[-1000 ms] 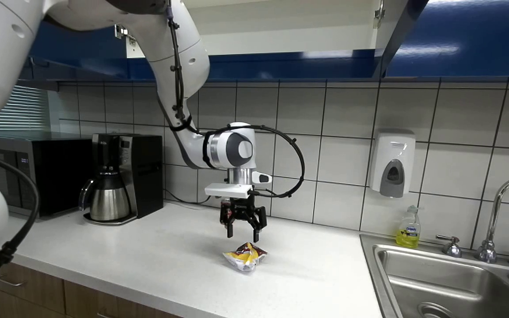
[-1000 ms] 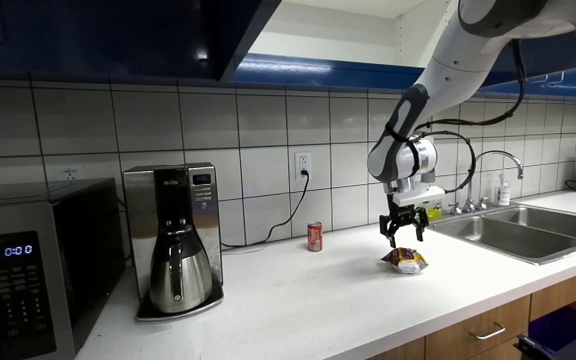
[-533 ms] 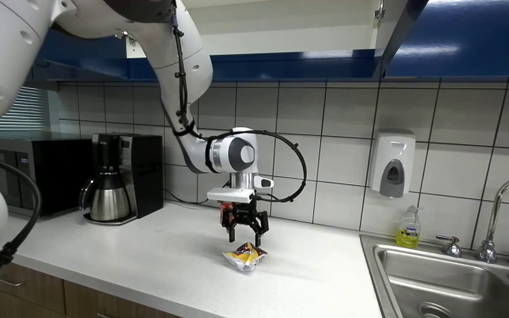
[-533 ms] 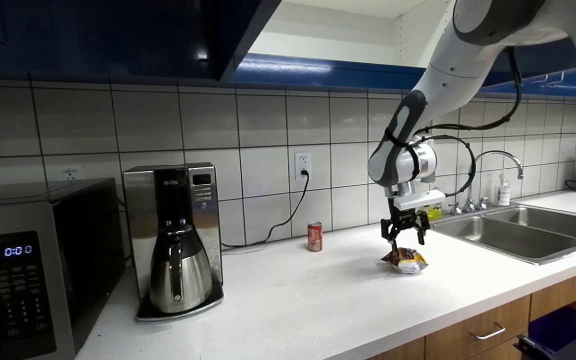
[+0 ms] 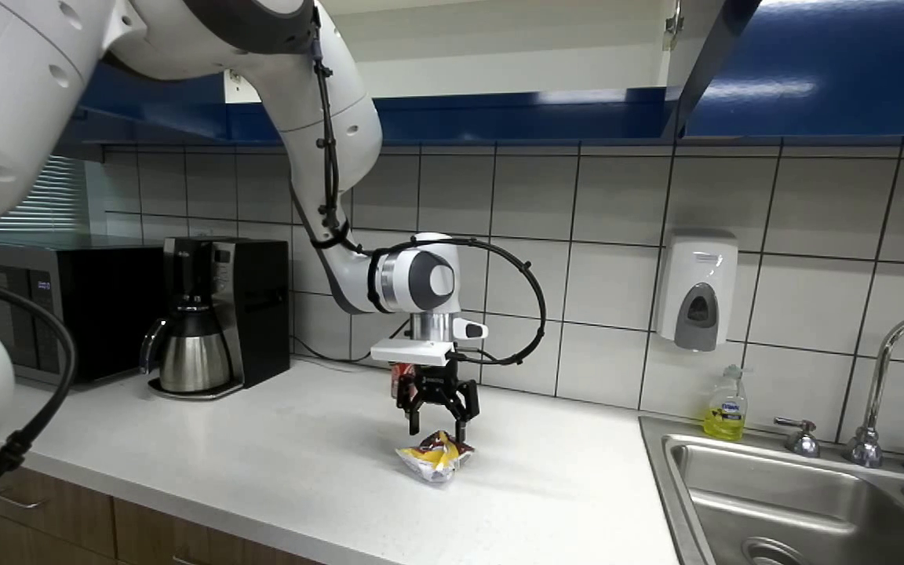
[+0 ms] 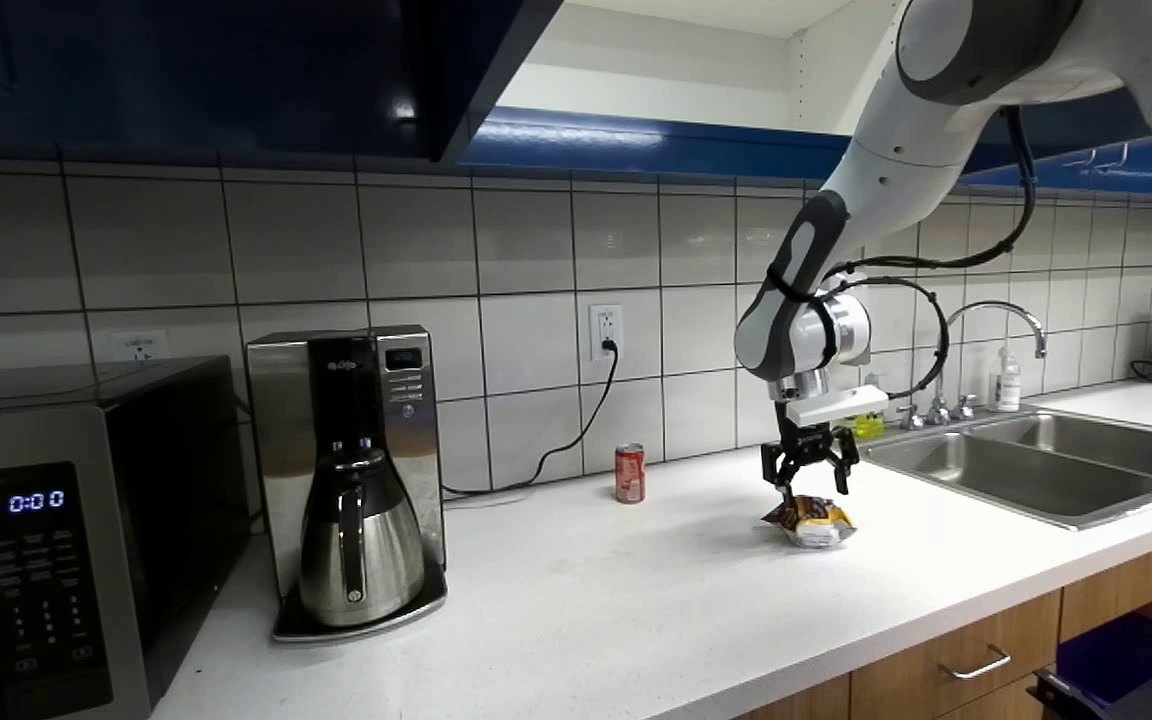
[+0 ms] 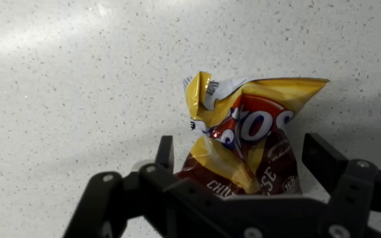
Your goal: Put the yellow packet into the cabinet
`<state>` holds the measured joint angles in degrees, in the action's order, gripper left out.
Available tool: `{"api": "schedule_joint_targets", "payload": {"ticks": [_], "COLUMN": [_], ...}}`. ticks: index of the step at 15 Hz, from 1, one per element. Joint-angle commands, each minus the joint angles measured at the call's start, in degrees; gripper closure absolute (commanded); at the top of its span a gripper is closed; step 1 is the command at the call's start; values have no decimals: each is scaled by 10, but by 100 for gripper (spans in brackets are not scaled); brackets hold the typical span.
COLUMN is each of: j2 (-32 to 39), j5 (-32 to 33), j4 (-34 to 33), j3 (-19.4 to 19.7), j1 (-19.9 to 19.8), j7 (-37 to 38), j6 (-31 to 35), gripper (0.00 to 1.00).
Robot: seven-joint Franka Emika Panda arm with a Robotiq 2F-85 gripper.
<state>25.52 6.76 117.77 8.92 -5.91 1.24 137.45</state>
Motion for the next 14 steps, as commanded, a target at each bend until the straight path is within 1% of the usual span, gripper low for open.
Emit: {"api": "schedule_joint_targets", "payload": {"ticks": [1,4,5,6,7,10,11,12,14], "j2": [11,14,15,16,17,20,21,22,24], "j5": [-2,-2,-2,-2,-2,-1,-1,-1,0], "j4": [-14,-18,-19,-20,-21,-24,-24,-25,-26], "j3": [0,0,0,0,0,0,0,0,0], "j1": [-3,-3,-3,-3,-3,-2,-2,-2,-1], "j7": [11,13,13,13,13,14,14,14,14], "j6": [4,4,4,5,4,6,6,6,7], "gripper": [0,0,25,28,35,60,67,76,89]}}
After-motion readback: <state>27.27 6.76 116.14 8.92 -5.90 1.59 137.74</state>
